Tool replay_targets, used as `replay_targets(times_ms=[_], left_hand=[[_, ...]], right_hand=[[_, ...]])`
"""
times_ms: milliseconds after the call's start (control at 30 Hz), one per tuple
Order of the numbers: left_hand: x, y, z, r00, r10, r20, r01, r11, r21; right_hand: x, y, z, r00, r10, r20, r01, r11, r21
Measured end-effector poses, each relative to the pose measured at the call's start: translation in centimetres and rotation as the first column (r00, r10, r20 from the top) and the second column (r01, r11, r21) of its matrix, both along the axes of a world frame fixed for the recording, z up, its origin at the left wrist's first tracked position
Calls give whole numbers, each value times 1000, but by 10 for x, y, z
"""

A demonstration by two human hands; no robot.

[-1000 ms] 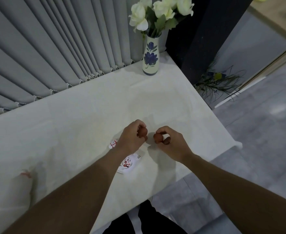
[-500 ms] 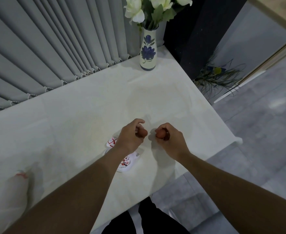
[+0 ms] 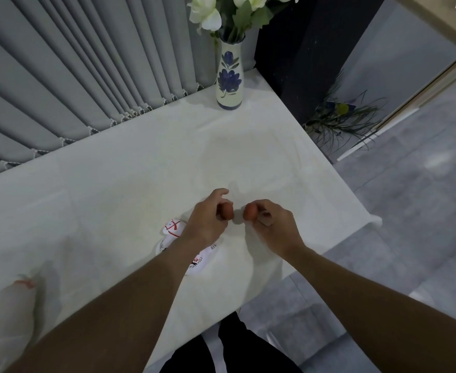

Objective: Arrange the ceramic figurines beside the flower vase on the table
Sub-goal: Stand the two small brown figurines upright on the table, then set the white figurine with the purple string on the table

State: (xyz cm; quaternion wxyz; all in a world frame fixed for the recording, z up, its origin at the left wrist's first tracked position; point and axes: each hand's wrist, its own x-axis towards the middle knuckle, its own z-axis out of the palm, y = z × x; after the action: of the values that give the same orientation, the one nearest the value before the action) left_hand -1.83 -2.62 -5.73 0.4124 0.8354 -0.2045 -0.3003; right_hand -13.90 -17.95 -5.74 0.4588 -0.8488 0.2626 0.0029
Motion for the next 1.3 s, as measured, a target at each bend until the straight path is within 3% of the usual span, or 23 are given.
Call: replay_targets(times_ms=[267, 433, 567, 733, 867, 1000, 1133, 1300], left_hand=[[4, 2, 13, 994, 13, -109, -6, 998, 67], [9, 23, 27, 998, -66, -14, 68, 974, 217], [13, 48, 38, 990, -125, 63, 92, 921, 378], [7, 78, 37, 999, -14, 37, -8, 855, 518], [3, 93, 30, 985, 161, -59, -109, 855, 506], [5, 99, 22, 933, 293, -210, -192, 897, 398], [9, 104, 18, 876, 357, -324, -260, 916, 306], [9, 114, 16, 877, 347, -331, -293, 934, 204]], right_hand=[[-1, 0, 3, 996, 22, -82, -24, 999, -23], [-8, 12, 8, 985, -67, -158, 59, 997, -51], [-20, 30, 4, 970, -137, -201, 102, 980, -172], [-36, 71, -5, 954, -195, -226, 116, 940, -322], [-40, 101, -15, 932, -165, -321, 42, 933, -358], [-39, 123, -26, 889, -159, -430, -10, 931, -364], [-37, 129, -33, 875, -160, -458, -40, 917, -397], [-38, 131, -37, 880, -171, -444, -40, 903, -428]])
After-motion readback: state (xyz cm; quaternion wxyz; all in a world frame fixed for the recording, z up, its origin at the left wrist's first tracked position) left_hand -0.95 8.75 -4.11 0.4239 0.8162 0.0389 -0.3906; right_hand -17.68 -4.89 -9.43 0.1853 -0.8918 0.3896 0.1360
